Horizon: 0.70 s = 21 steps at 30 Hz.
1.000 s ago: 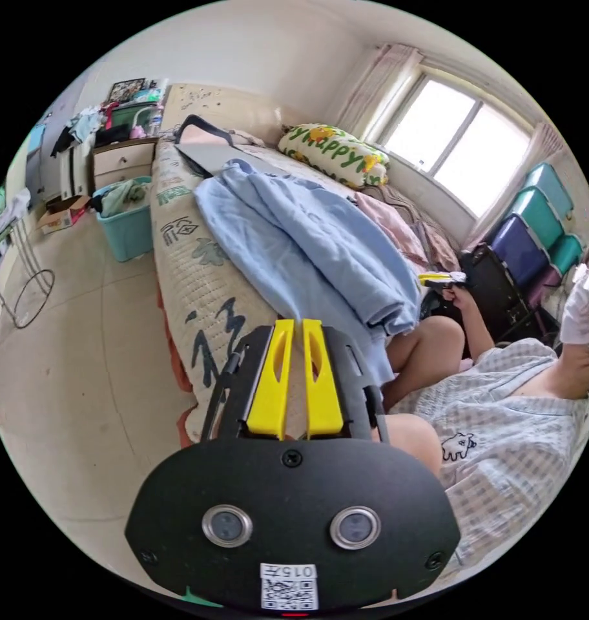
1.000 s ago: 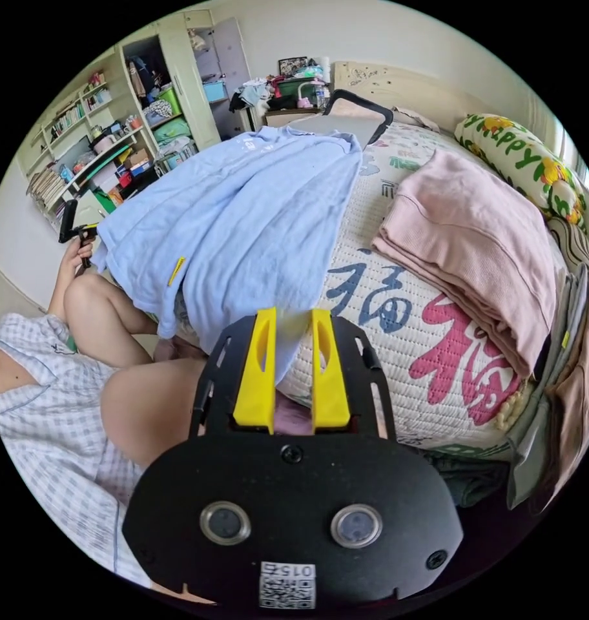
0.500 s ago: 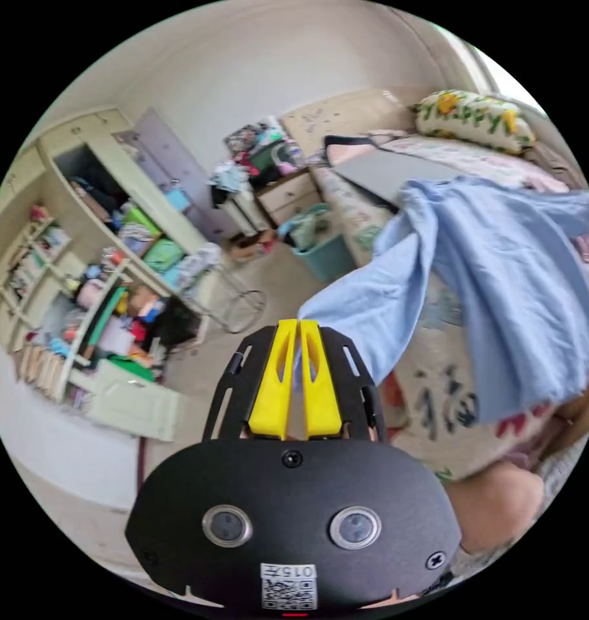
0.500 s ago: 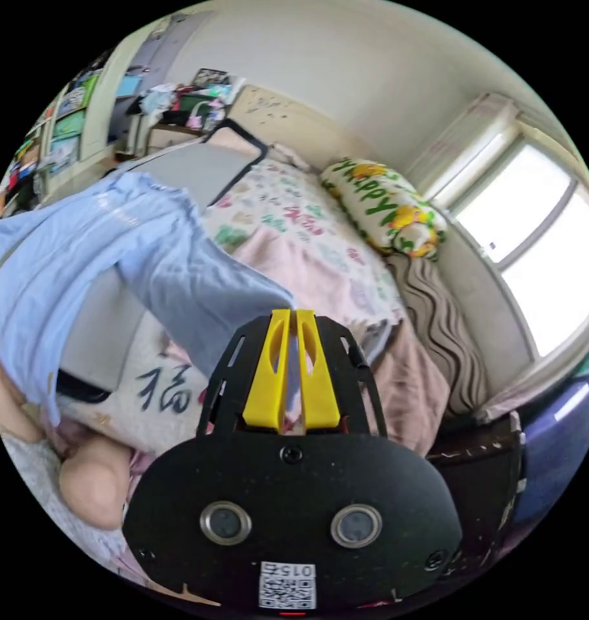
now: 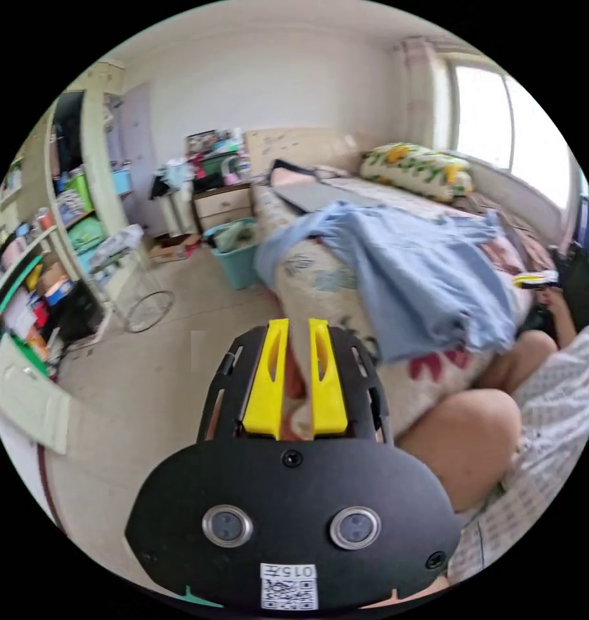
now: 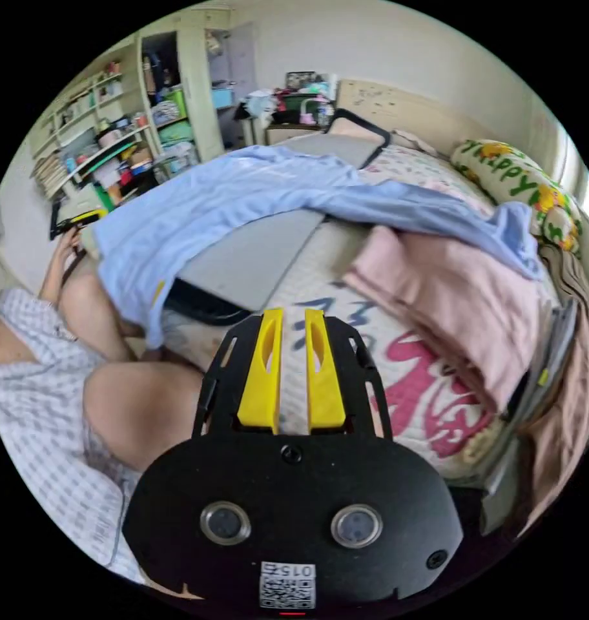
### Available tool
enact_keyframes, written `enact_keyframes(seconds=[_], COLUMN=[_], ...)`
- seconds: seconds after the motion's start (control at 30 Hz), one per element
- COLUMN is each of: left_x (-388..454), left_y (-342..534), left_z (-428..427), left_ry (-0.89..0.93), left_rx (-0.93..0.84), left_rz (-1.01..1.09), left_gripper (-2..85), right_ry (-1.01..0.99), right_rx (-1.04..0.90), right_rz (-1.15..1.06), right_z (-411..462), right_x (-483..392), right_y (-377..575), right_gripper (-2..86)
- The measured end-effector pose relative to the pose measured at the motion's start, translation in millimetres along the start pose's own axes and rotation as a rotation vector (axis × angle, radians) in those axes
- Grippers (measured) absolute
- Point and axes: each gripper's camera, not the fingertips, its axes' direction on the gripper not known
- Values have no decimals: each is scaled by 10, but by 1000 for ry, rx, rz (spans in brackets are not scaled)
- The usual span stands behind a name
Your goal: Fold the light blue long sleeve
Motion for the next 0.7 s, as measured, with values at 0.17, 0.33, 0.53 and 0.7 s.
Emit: enact_keyframes(seconds=[0.17,0.33,0.53,0.7], left_x=[142,175,278,434], left_y=[156,120,141,183], left_z=[77,202,126,-213], left_ry=[141,268,204,131], left_rx=[50,65,72,122], left_rz=[-17,-17,30,91], left_gripper=[88,94,59,7], right_ry=[-69,-337,-517,-506], right_rx=[236,244,164,255], right_rz=[70,51,62,62], right_z=[-59,93,426,-75], right_x=[-255,-215,-141,115], right_y=[505,638,431,592], right_gripper=[81,79,54,15])
